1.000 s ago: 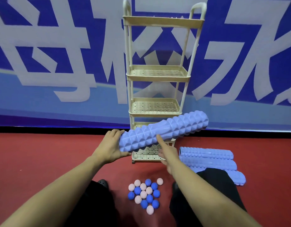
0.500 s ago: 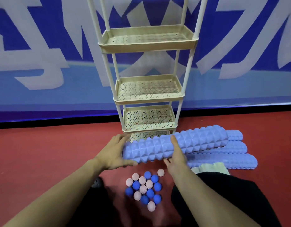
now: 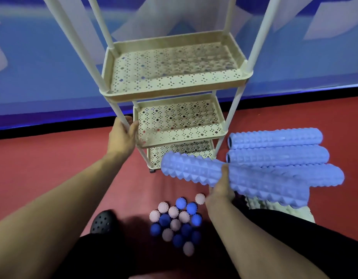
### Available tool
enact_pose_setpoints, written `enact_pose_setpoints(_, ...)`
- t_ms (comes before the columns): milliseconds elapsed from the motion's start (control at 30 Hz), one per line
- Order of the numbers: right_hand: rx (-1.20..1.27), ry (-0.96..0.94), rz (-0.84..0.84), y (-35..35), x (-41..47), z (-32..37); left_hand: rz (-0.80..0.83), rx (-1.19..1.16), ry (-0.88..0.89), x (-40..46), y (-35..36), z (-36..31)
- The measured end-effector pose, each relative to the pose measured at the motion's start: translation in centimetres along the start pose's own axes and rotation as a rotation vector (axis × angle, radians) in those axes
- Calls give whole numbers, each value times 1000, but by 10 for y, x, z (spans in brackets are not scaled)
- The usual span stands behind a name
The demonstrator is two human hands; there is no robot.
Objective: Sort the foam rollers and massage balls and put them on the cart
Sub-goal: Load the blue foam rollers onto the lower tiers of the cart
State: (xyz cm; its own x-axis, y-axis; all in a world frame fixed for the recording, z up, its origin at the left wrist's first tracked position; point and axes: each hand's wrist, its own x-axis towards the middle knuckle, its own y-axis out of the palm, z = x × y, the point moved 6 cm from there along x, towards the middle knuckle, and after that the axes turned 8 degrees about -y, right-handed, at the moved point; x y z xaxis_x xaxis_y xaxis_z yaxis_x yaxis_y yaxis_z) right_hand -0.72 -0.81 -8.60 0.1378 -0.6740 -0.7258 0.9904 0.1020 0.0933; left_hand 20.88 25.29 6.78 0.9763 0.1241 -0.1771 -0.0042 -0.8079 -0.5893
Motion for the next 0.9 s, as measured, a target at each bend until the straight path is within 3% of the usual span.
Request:
enact_pose_setpoints(200,4,0,-30,26,16,-29,118,83,54,10,5,20)
enact_pose_setpoints(367,49,14,68,49,15,-58,234,96,117,-4,-12,33)
enact_pose_setpoints(900,30,58,192,100,-11,-155,226,94,191,-13,-32,55)
